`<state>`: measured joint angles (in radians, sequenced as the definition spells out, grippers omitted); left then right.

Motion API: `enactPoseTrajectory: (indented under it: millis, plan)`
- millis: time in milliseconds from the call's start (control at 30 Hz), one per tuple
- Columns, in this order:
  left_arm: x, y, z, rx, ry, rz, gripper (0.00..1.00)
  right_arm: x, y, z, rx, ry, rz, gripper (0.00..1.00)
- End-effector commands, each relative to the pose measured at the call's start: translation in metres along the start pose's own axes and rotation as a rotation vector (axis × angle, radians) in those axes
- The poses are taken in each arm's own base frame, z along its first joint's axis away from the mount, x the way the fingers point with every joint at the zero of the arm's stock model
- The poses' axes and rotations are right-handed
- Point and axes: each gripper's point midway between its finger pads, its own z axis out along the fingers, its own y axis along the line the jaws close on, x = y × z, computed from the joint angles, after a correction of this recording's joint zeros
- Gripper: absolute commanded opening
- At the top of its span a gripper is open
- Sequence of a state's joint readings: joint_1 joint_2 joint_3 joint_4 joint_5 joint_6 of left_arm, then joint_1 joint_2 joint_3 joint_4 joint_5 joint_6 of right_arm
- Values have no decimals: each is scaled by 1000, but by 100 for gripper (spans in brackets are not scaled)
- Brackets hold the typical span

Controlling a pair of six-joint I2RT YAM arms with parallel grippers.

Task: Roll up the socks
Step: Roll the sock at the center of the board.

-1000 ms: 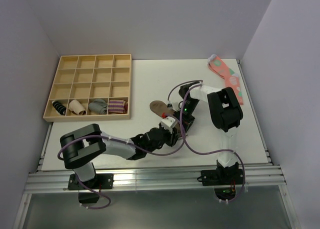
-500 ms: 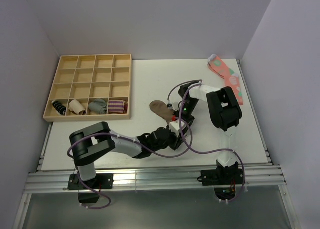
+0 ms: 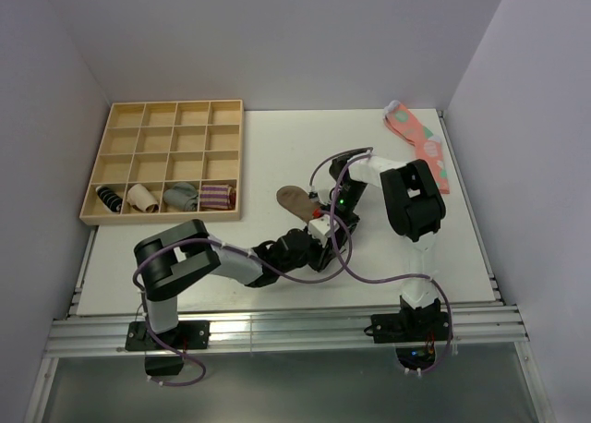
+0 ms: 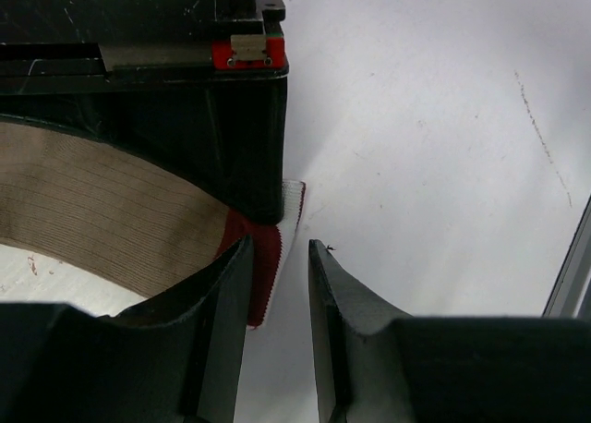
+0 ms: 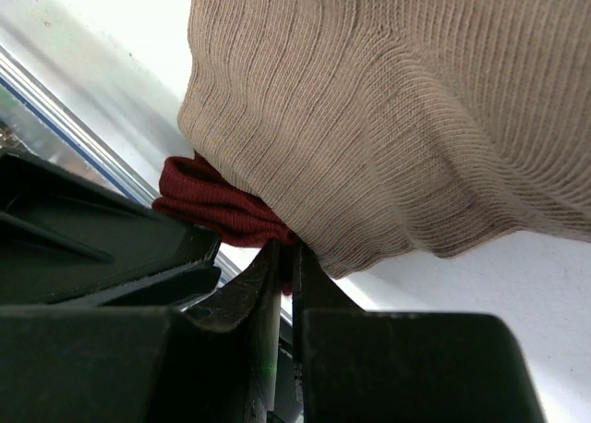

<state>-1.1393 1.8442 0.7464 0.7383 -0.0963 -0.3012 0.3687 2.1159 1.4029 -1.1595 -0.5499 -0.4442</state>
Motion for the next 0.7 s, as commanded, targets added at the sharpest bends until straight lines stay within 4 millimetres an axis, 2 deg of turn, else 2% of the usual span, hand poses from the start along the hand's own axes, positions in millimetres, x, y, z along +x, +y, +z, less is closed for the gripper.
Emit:
enactPoseTrajectory:
  millis: [0, 667]
  plan:
    - [-11, -3, 4, 30, -39, -19, 36, -17, -18, 9, 57, -26, -45, 0]
    - [17, 5, 6, 53, 12, -22, 41, -18, -19, 10, 40, -24, -25, 0]
